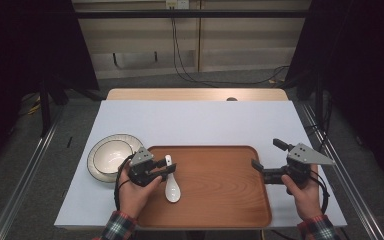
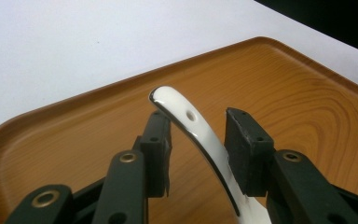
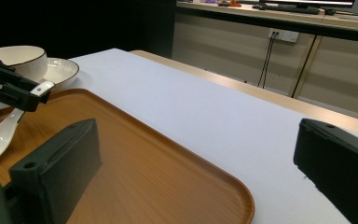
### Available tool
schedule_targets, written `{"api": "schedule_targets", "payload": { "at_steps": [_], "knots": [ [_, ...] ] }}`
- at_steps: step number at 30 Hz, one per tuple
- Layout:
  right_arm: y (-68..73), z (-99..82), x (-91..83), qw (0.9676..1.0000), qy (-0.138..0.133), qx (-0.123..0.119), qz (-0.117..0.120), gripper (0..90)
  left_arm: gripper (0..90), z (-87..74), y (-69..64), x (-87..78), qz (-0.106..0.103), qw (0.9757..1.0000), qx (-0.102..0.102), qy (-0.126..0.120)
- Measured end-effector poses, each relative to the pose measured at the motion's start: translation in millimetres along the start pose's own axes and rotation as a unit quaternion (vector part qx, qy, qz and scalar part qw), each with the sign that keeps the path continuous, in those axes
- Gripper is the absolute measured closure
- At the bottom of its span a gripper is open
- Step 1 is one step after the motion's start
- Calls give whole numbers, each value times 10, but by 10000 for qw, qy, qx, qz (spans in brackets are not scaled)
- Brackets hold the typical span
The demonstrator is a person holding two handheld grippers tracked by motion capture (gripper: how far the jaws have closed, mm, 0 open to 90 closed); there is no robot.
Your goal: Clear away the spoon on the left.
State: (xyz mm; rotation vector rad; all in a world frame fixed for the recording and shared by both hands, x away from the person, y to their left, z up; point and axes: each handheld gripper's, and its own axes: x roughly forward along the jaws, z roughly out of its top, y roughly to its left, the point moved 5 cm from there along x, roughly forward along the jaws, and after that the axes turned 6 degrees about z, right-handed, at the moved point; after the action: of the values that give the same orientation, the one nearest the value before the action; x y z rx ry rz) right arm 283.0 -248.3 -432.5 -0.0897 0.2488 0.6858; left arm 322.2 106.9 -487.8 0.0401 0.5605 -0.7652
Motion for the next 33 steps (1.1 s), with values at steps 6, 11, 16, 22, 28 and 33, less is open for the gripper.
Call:
{"api": "schedule_targets", "payload": {
  "at_steps": [6, 11, 16, 22, 28, 33],
  "knots": [
    [11, -2, 8, 10000, -10, -13, 1, 2, 602, -11, 0, 9, 16, 10000, 3, 36],
    [17, -6, 4, 10000, 6, -28, 26, 2, 592, -29, 8, 12, 48, 10000, -60, 59],
    [16, -7, -4, 10000, 13, -16, -19, 2, 582, -44, 14, 21, 51, 9998, -151, 102],
    [18, -15, -4, 10000, 39, -36, 5, 2, 524, -55, 11, 37, 118, 9996, -213, 137],
    [23, -17, -3, 10000, 30, -24, -9, 2, 458, -38, 2, 25, 71, 9996, -254, 101],
    [17, -25, -2, 10000, 50, -43, -16, 2, 406, 28, 16, -31, 89, 9996, -278, -42]
  ]
}}
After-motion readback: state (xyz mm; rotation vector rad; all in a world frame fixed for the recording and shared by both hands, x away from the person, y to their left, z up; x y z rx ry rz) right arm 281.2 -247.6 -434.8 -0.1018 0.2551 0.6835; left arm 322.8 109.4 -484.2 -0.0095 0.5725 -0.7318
